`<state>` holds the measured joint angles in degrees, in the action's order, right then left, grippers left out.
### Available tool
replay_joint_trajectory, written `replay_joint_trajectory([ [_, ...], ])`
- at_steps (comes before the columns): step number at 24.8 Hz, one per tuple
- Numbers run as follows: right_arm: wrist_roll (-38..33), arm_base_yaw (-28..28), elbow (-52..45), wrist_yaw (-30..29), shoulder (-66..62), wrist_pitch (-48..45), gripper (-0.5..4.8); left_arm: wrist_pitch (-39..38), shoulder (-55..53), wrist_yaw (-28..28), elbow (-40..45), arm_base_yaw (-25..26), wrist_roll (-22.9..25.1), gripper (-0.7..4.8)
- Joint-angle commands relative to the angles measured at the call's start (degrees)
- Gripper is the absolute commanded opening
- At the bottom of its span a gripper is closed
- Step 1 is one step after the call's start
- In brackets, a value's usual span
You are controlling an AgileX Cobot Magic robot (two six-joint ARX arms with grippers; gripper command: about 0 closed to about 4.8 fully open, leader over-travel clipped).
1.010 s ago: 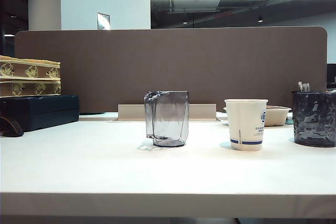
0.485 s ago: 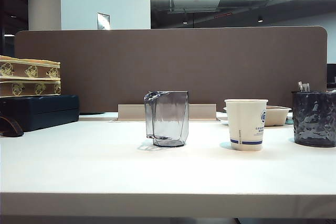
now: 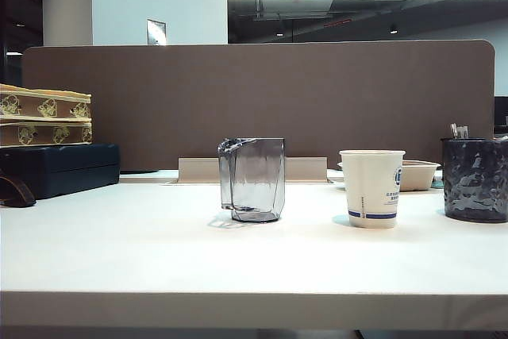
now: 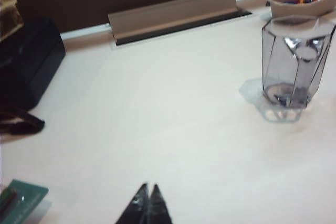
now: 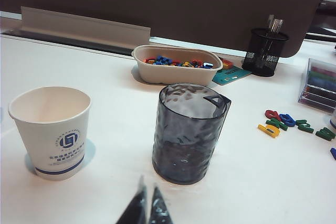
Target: Pick up the letter "c" and put it in the paper cup.
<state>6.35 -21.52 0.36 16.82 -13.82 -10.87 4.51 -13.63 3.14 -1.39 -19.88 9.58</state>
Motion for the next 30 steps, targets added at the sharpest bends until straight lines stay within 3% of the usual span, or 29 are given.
replay_joint_trajectory([
  [1, 0.07, -0.04, -0.39, -0.02, 0.09, -0.72, 0.09, 0.68, 0.00, 1.11, 0.63, -0.02, -0.20, -0.06],
  [30, 0.07, -0.04, -0.39, -0.02, 0.09, -0.72, 0.09, -0.98, 0.07, 2.43, 1.09, -0.02, -3.17, -0.03],
])
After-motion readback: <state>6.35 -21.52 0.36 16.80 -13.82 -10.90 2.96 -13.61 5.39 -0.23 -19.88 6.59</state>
